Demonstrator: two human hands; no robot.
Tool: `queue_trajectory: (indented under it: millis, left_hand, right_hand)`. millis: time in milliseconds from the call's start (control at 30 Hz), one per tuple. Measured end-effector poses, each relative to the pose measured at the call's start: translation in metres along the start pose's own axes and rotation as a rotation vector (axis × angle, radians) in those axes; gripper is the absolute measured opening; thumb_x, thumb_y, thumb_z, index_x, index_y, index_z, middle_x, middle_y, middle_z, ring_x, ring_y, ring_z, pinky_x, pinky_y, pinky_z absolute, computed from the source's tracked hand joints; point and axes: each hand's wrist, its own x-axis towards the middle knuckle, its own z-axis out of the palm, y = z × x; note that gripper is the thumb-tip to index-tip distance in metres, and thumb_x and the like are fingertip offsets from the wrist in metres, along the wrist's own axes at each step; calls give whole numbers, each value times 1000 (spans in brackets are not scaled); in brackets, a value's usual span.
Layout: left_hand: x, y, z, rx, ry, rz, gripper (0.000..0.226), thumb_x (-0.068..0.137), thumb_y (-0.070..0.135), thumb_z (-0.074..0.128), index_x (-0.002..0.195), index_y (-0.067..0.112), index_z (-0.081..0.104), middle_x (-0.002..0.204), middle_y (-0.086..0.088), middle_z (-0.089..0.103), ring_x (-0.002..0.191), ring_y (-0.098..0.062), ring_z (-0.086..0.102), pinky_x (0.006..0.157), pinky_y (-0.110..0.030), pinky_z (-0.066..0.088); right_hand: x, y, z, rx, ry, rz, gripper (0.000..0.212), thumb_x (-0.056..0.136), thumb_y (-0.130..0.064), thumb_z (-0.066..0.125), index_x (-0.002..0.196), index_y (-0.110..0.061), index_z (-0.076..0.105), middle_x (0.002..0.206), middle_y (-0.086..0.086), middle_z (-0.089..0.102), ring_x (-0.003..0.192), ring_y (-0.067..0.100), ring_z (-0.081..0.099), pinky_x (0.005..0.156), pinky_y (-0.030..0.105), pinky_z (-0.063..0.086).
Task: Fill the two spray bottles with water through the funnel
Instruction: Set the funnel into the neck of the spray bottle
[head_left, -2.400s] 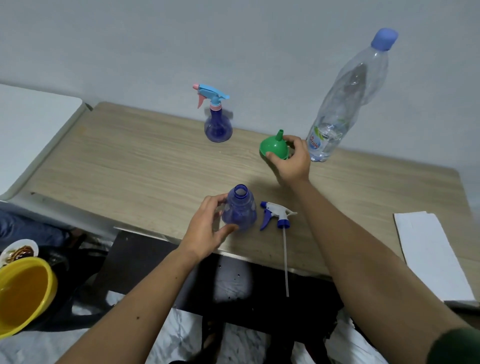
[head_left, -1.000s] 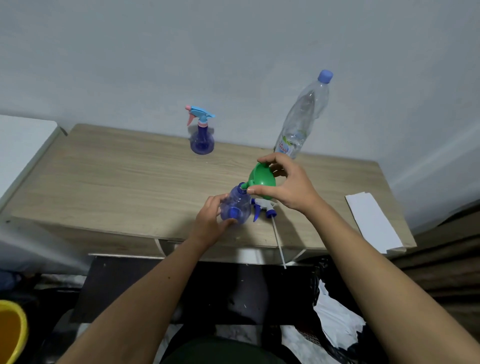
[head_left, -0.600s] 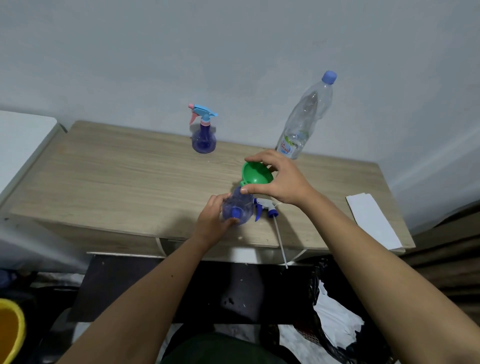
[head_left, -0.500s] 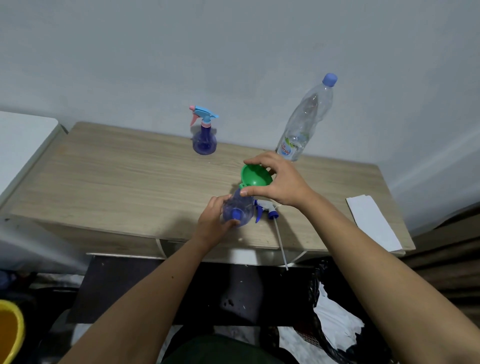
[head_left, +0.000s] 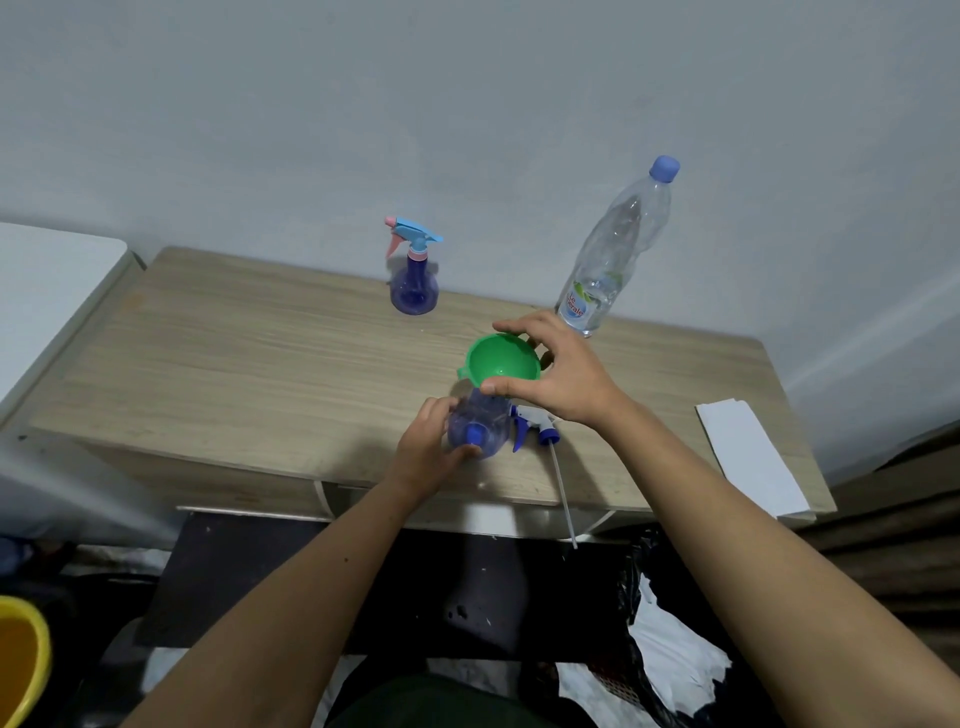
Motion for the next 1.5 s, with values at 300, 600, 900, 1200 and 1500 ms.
queue_trajectory:
  millis: [300,600,900,1200,1500]
  left_hand:
    - [-4,1,0,-82,21,-23,84,74,53,82,142,10,56,129,0,58,119,-19,65,101,-46,59]
    - [-8,11,5,-53,58,-69,82,70,10,96,143,12,58,129,-2,64,113,5,64,97,-13,52]
    - [-14,16,13,-112,143,-152,82,77,9,91,151,15,55,137,1,64,126,-10,66,108,-33,56]
    - [-22,24,22,-99,170,-193,87,76,30,82,155,22,49,145,-1,64,131,-14,64,113,-46,53]
    - [-75,77,63,-151,484,-377,58,72,31,99,113,25,58,100,-2,70,84,-20,66,73,-26,55]
  right_hand:
    - [-9,8,-9,48,29,-35,69,70,-44,96,130,-22,71,119,-15,61,102,-9,57,80,5,42]
    - [-21,29,-26,119,29,11,67,70,-51,95,130,-34,69,121,-15,64,101,5,62,78,20,49]
    - [-35,66,-43,167,67,50,64,69,-51,95,126,-35,70,119,-15,65,100,8,62,79,25,51]
    - [-23,109,-64,236,201,148,55,73,-44,95,120,-29,73,117,-11,69,98,9,63,79,21,48]
    - [-8,148,-89,315,304,212,56,72,-45,95,120,-27,73,118,-3,70,92,9,63,85,39,58]
